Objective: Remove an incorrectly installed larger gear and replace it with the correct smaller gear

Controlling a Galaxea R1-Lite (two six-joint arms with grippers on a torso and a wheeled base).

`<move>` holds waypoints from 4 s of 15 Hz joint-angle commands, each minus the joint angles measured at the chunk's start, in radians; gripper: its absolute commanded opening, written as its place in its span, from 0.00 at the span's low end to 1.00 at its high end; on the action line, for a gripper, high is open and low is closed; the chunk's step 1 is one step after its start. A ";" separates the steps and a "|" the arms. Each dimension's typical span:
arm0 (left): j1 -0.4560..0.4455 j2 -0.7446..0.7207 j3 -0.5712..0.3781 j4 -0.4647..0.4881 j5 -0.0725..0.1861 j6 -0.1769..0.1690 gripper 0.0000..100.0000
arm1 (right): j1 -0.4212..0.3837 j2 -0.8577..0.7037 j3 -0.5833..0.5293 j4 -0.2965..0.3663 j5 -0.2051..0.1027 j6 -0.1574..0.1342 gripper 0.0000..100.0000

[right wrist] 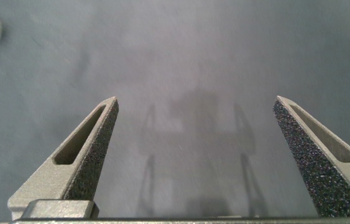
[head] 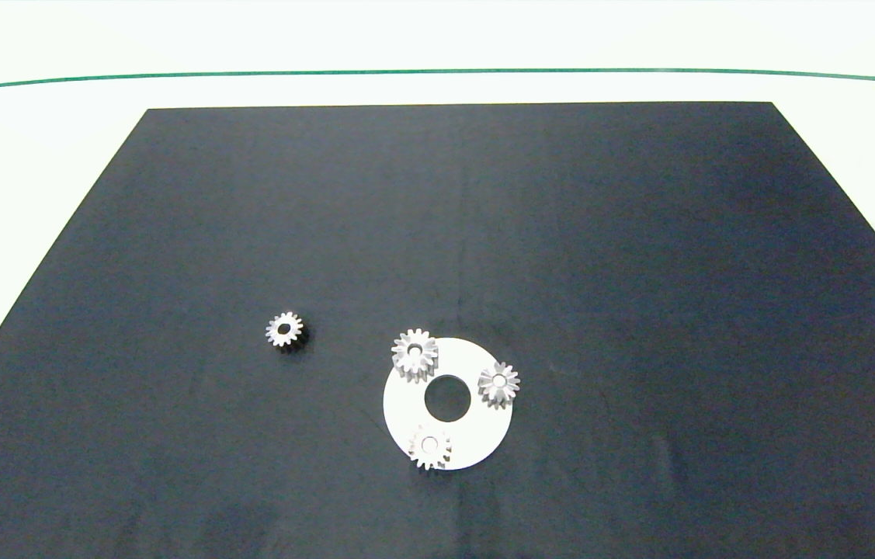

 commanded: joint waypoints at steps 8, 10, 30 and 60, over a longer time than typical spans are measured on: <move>-0.040 0.718 -0.788 0.356 0.012 0.028 1.00 | 0.017 0.573 -0.556 0.104 0.010 -0.148 1.00; -0.158 0.894 -0.965 0.445 0.013 0.028 1.00 | 0.017 0.705 -0.685 0.118 0.010 -0.164 1.00; -0.776 1.744 -1.399 0.431 0.184 0.045 1.00 | 0.134 0.933 -1.057 0.351 0.082 -0.179 1.00; -0.740 1.885 -1.459 0.422 0.210 0.117 0.63 | 0.134 0.932 -1.056 0.351 0.104 -0.178 1.00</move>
